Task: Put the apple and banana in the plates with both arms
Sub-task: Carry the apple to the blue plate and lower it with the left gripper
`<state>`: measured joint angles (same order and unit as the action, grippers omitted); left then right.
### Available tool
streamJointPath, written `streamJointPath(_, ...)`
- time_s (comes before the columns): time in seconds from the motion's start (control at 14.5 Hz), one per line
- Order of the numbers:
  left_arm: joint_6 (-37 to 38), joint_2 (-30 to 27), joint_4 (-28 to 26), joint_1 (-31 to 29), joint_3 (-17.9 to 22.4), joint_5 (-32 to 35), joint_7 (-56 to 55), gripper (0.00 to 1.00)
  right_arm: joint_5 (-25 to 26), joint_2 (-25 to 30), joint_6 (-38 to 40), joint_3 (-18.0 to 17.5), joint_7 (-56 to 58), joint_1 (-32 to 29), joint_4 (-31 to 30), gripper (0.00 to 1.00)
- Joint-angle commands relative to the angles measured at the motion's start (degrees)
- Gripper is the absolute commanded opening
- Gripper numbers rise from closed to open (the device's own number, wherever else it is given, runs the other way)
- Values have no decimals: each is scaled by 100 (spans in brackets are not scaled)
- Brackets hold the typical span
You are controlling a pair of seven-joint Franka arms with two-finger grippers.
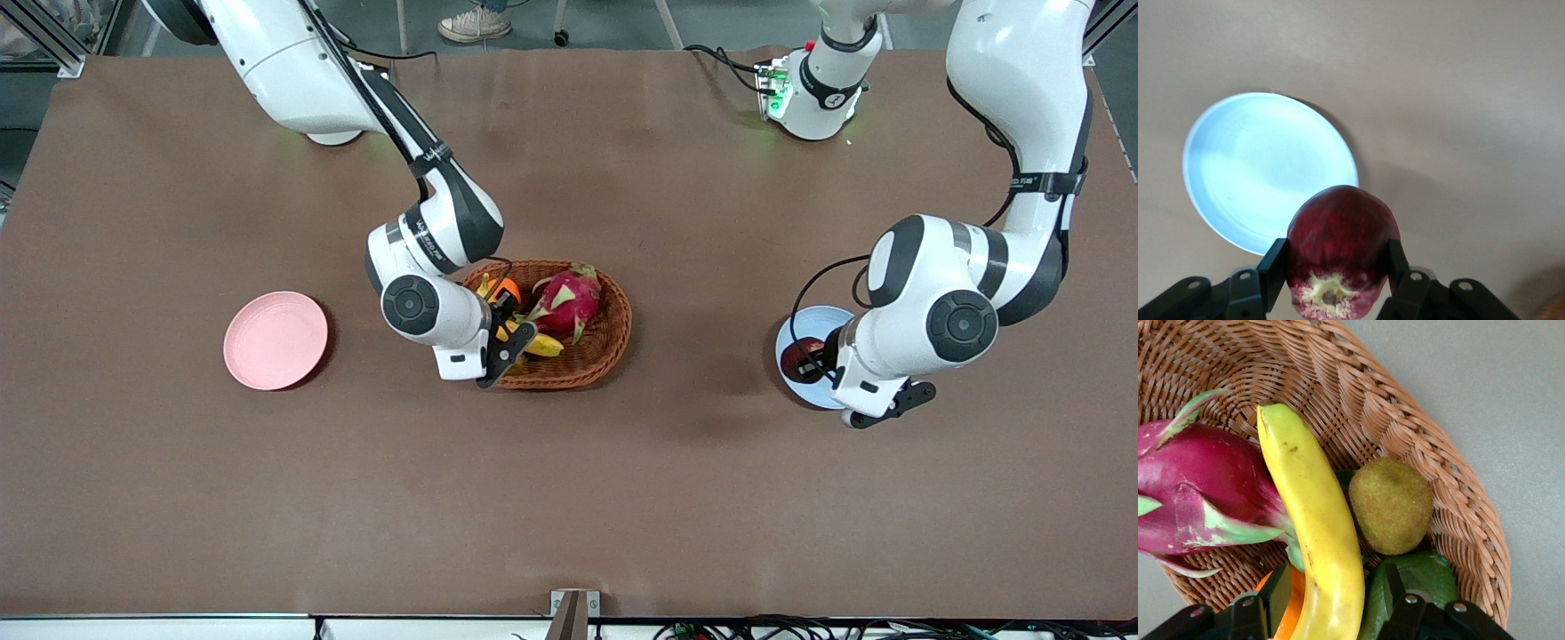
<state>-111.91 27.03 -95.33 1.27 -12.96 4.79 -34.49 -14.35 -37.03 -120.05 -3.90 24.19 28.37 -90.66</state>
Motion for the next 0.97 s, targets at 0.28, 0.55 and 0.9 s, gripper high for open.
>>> streamJointPath(0.28, -743, -278, -986, -1023, -93, 321, 1278, 9, -95, -85, 158, 3, 262, 28, 13, 64)
streamJointPath(0.55, -982, -330, -1365, -1112, -154, 233, 1296, 11, -95, -120, 237, 3, 262, 125, 13, 64)
streamJointPath(0.9, -1437, -313, -1699, -1111, -268, 101, 1226, 11, -103, -173, 219, 3, 253, 116, 13, 63)
